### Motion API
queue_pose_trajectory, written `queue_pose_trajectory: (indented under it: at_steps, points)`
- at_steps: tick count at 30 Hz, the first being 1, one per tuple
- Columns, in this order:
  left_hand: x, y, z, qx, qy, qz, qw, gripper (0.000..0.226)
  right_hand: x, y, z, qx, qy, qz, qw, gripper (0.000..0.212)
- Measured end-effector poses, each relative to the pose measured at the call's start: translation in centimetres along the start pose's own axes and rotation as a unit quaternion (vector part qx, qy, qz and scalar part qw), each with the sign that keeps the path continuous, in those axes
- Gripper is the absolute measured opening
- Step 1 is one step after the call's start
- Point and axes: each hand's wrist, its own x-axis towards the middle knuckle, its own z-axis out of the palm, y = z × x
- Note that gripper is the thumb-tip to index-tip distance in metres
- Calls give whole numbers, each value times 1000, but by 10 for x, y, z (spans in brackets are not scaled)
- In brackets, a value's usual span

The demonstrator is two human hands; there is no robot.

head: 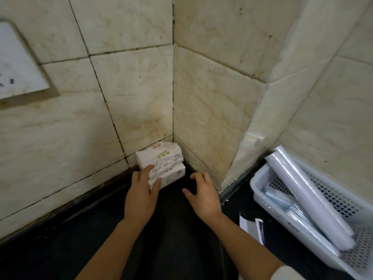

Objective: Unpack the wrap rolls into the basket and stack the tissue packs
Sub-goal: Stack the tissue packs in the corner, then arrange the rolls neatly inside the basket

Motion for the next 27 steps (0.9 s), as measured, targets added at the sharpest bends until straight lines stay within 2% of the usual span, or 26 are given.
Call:
queue_pose_trajectory:
  at_steps: [3, 7, 14, 21, 27]
  points:
    - [-41, 29, 17, -20, -32, -9, 999, 40, -37, 16, -29, 4, 15, 13, 1000, 37]
    - [-92, 67, 55, -27, -123, -14, 992, 39, -80, 51, -78, -15, 23, 36, 999, 33]
    - [-127, 149, 135, -24, -208, 87, 974, 44, -123, 128, -174, -59, 94, 90, 990, 31]
    - [-117, 209, 191, 62, -213, 199, 954, 44, -127, 189, -232, -96, 116, 154, 976, 36]
    - [-95, 221, 227, 134, -200, 201, 950, 46, -93, 224, -237, -140, 68, 155, 976, 49]
